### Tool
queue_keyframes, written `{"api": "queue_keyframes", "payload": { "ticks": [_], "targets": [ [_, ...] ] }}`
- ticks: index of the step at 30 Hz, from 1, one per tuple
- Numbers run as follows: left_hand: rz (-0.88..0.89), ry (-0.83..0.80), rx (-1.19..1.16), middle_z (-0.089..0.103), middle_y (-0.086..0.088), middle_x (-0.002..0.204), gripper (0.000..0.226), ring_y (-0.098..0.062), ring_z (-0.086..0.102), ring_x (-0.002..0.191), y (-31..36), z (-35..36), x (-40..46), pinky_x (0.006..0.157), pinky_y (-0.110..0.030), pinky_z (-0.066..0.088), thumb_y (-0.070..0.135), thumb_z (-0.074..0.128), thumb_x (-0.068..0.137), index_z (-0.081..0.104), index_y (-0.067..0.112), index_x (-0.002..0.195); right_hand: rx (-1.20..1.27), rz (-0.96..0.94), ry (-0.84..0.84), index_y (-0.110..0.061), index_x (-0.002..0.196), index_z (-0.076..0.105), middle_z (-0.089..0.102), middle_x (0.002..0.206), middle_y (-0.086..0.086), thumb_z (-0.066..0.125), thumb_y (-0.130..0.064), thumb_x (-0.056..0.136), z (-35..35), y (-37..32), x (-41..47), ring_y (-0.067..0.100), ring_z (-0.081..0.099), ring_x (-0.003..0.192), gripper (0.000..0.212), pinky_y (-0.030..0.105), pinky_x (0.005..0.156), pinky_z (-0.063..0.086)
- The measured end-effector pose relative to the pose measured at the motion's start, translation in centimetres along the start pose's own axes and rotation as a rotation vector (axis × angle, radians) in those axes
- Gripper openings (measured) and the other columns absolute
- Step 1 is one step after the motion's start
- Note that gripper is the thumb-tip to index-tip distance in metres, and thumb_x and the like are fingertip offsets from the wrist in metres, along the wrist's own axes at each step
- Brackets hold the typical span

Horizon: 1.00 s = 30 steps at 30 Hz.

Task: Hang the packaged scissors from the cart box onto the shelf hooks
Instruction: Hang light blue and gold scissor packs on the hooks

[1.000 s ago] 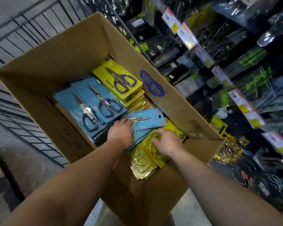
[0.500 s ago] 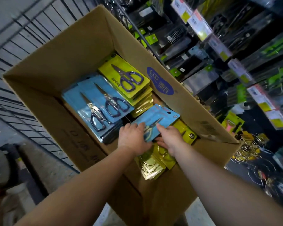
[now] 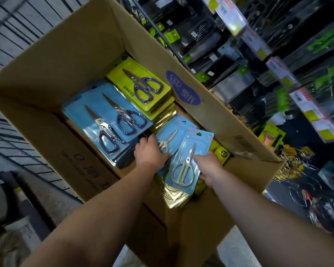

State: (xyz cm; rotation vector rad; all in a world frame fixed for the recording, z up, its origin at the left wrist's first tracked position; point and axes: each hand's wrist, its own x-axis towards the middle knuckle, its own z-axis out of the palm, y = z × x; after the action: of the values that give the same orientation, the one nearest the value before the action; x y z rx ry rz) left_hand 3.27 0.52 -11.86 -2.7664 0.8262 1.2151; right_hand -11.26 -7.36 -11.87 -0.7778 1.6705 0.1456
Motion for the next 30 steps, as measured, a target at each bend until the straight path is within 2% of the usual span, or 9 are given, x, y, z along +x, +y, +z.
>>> {"api": "queue_keyframes", "payload": {
  "ticks": [5, 8, 11, 14, 18, 21, 24, 27, 30],
  "targets": [
    [-0.045, -0.061, 0.049, 0.04, -0.016, 0.138, 0.083, -0.036, 0.037, 0.127, 0.1, 0.2, -0.3, 0.106, -0.046, 0.037, 0.057, 0.076, 0.073, 0.044, 0.013, 0.136, 0.012, -0.031, -0.024, -0.015, 0.104, 0.068, 0.074, 0.1, 0.005, 0.062, -0.01, 0.087, 0.0, -0.1, -0.3, 0.028, 0.071, 0.09, 0.019, 0.047, 0.083, 0.059],
    [-0.08, -0.08, 0.056, 0.04, -0.015, 0.138, 0.087, -0.035, 0.037, 0.13, 0.0, 0.1, -0.3, 0.106, -0.046, 0.037, 0.059, 0.077, 0.071, 0.042, 0.013, 0.137, 0.013, -0.04, -0.037, -0.016, 0.102, 0.067, 0.073, 0.099, 0.006, 0.063, -0.009, 0.088, -0.3, 0.1, -0.6, 0.028, 0.071, 0.09, 0.016, 0.044, 0.08, 0.059],
    [-0.097, -0.055, -0.089, 0.049, -0.012, 0.13, 0.073, -0.034, 0.046, 0.124, 0.1, -0.1, -0.5, 0.105, -0.048, 0.041, 0.05, 0.079, 0.074, 0.044, 0.013, 0.127, 0.009, -0.05, -0.038, -0.017, 0.098, 0.067, 0.073, 0.1, 0.006, 0.063, -0.01, 0.089, -0.4, 0.3, -0.8, 0.028, 0.071, 0.09, 0.012, 0.043, 0.077, 0.06],
    [-0.067, -0.108, -0.245, 0.058, -0.01, 0.122, 0.058, -0.032, 0.056, 0.114, 0.1, -0.4, -1.3, 0.098, -0.047, 0.048, 0.036, 0.074, 0.083, 0.044, 0.013, 0.127, 0.015, -0.05, -0.042, -0.015, 0.107, 0.066, 0.072, 0.102, 0.006, 0.063, -0.011, 0.088, -0.4, 0.5, -1.1, 0.028, 0.071, 0.091, 0.02, 0.042, 0.075, 0.061],
    [-0.042, -0.214, -0.293, 0.061, -0.01, 0.124, 0.047, -0.029, 0.058, 0.114, -0.5, -1.4, -2.7, 0.099, -0.039, 0.049, 0.026, 0.068, 0.09, 0.05, 0.011, 0.13, 0.025, -0.099, -0.05, -0.015, 0.098, 0.069, 0.074, 0.099, 0.004, 0.067, -0.008, 0.085, -0.5, 0.5, -2.4, 0.027, 0.07, 0.09, 0.014, 0.047, 0.085, 0.058],
    [-0.072, -0.235, -0.436, 0.064, -0.01, 0.116, 0.04, -0.029, 0.062, 0.107, -1.4, -3.0, -3.9, 0.094, -0.035, 0.05, 0.021, 0.071, 0.086, 0.056, 0.01, 0.122, 0.056, -0.133, -0.072, -0.015, 0.086, 0.065, 0.072, 0.091, 0.006, 0.063, -0.004, 0.088, -1.0, 0.1, -3.9, 0.024, 0.067, 0.075, 0.012, 0.037, 0.069, 0.058],
    [-0.105, -0.207, -0.66, 0.069, -0.015, 0.101, 0.028, -0.031, 0.066, 0.088, -2.3, -4.7, -5.5, 0.081, -0.041, 0.054, 0.014, 0.075, 0.084, 0.063, 0.002, 0.107, 0.113, -0.185, -0.085, -0.013, 0.09, 0.064, 0.07, 0.085, 0.007, 0.06, -0.002, 0.091, -1.5, -0.4, -6.3, 0.022, 0.065, 0.068, 0.012, 0.03, 0.061, 0.052],
    [-0.094, -0.189, -0.808, 0.072, -0.013, 0.099, 0.036, -0.031, 0.07, 0.087, -2.8, -6.0, -6.8, 0.084, -0.049, 0.058, 0.016, 0.081, 0.079, 0.064, 0.003, 0.109, 0.178, -0.234, -0.082, -0.014, 0.092, 0.067, 0.073, 0.089, 0.008, 0.061, -0.005, 0.09, -1.9, -0.8, -8.7, 0.026, 0.069, 0.074, 0.011, 0.036, 0.069, 0.057],
    [0.005, -0.194, -0.808, 0.072, -0.009, 0.091, 0.025, -0.025, 0.068, 0.078, -1.9, -7.4, -8.3, 0.073, -0.04, 0.057, 0.019, 0.08, 0.081, 0.066, 0.01, 0.1, 0.27, -0.285, -0.034, -0.014, 0.089, 0.066, 0.073, 0.095, 0.012, 0.062, -0.008, 0.091, -3.1, -1.2, -11.1, 0.028, 0.069, 0.079, 0.008, 0.04, 0.075, 0.057]
  ]
}}
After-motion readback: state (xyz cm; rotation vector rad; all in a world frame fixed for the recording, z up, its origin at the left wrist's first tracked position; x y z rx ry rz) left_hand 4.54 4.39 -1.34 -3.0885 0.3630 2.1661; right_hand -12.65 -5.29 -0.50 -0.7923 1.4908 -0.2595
